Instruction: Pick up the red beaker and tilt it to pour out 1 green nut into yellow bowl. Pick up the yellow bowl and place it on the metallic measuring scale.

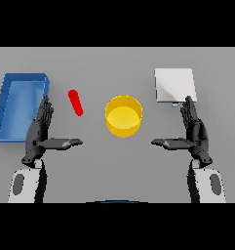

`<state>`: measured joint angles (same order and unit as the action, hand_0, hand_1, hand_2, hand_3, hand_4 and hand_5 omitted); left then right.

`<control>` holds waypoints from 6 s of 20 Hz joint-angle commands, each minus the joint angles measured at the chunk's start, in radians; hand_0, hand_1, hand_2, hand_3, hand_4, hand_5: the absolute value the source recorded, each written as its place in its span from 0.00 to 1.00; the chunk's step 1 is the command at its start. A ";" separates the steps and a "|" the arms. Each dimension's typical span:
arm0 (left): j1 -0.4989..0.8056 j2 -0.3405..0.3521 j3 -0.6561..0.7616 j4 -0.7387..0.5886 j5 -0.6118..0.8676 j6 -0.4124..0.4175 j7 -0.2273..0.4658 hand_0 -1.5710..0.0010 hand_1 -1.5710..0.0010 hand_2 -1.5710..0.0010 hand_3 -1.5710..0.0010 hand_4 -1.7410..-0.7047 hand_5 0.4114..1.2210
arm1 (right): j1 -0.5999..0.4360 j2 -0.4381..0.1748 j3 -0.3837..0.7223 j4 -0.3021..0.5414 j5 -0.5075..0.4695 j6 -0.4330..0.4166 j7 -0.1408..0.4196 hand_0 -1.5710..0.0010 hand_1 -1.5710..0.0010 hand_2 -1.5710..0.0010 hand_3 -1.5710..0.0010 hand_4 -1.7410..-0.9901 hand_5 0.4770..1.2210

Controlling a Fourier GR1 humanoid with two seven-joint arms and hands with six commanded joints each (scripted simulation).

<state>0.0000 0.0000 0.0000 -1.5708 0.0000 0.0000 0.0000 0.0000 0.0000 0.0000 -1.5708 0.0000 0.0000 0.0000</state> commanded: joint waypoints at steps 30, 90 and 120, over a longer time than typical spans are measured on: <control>-0.267 0.064 -0.029 0.318 -0.146 -0.035 -0.024 1.00 1.00 1.00 1.00 0.52 0.29 | 0.105 -0.062 0.128 -0.145 0.214 -0.015 -0.102 1.00 1.00 1.00 1.00 0.70 0.20; -0.786 0.259 -0.433 0.497 -0.731 -0.174 0.103 0.00 0.00 0.00 0.00 0.00 0.96 | 0.131 -0.061 0.137 -0.168 0.230 -0.015 -0.100 1.00 1.00 1.00 1.00 0.74 0.27; -1.208 0.274 -1.049 0.716 -1.379 -0.357 -0.205 0.00 0.00 0.00 0.00 0.01 1.00 | 0.138 -0.025 0.134 -0.179 0.226 -0.047 -0.107 1.00 1.00 1.00 1.00 0.81 0.14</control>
<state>-1.2081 0.2733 -1.0494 -0.8550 -1.3798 -0.3575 -0.2049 0.1380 -0.0250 0.1336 -1.7499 0.2260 -0.0469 -0.1085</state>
